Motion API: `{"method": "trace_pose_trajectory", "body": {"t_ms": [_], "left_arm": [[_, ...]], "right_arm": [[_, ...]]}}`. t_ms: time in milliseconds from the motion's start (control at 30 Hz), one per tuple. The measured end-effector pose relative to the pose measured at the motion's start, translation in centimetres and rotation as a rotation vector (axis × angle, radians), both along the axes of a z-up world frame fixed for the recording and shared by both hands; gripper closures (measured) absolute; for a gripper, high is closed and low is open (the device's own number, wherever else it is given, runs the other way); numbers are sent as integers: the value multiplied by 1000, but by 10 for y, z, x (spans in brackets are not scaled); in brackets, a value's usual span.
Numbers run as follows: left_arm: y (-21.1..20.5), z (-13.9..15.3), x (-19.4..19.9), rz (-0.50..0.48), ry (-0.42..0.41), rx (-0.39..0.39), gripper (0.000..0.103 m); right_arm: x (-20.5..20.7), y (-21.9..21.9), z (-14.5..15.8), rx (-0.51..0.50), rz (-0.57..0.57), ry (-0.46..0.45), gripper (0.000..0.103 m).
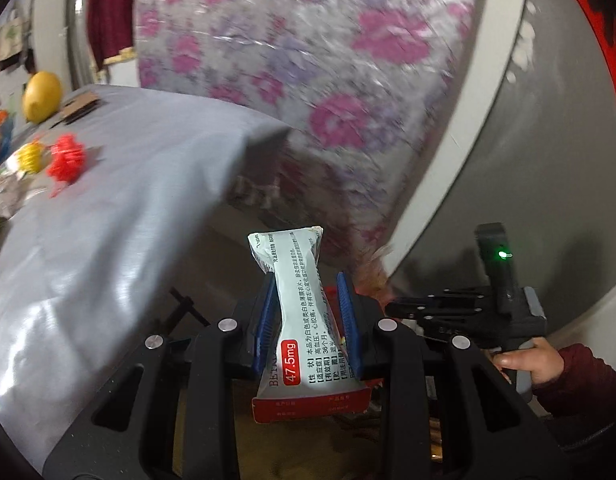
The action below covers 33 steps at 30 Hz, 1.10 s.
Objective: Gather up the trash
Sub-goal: 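Carry both items to the red wastebasket and open both grippers over it, then withdraw both grippers from the wastebasket back toward the table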
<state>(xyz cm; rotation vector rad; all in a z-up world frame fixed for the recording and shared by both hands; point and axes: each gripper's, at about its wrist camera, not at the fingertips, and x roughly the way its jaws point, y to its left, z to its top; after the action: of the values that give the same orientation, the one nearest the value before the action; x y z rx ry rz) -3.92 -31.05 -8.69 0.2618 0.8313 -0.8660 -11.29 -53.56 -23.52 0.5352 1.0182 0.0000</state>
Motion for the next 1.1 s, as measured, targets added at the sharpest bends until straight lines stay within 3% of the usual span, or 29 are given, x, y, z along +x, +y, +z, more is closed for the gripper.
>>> {"method": "trace_pose_trajectory", "body": {"t_ms": [67, 200, 567, 600, 667, 767, 933, 1100], "left_arm": [[-13, -5, -4, -30, 6, 13, 71], [-34, -15, -10, -80, 18, 37, 71], [-79, -27, -13, -162, 23, 79, 70], [-82, -27, -12, -160, 21, 81, 68], [-83, -26, -12, -153, 12, 80, 46], [-78, -22, -12, -140, -7, 67, 22], [-65, -14, -11, -88, -51, 66, 10], [-49, -10, -5, 0, -110, 77, 7]], "right_arm": [[-3, -5, 1, 5, -15, -16, 83], [-7, -12, 18, -26, -42, -79, 68], [-19, -40, 50, -63, -119, -175, 67], [-20, -40, 52, -63, -120, -178, 67], [-19, -40, 53, -62, -119, -183, 67], [-18, -38, 53, -54, -115, -190, 67], [-17, -33, 56, -46, -105, -199, 61], [-15, -23, 65, -57, -95, -219, 38]]}}
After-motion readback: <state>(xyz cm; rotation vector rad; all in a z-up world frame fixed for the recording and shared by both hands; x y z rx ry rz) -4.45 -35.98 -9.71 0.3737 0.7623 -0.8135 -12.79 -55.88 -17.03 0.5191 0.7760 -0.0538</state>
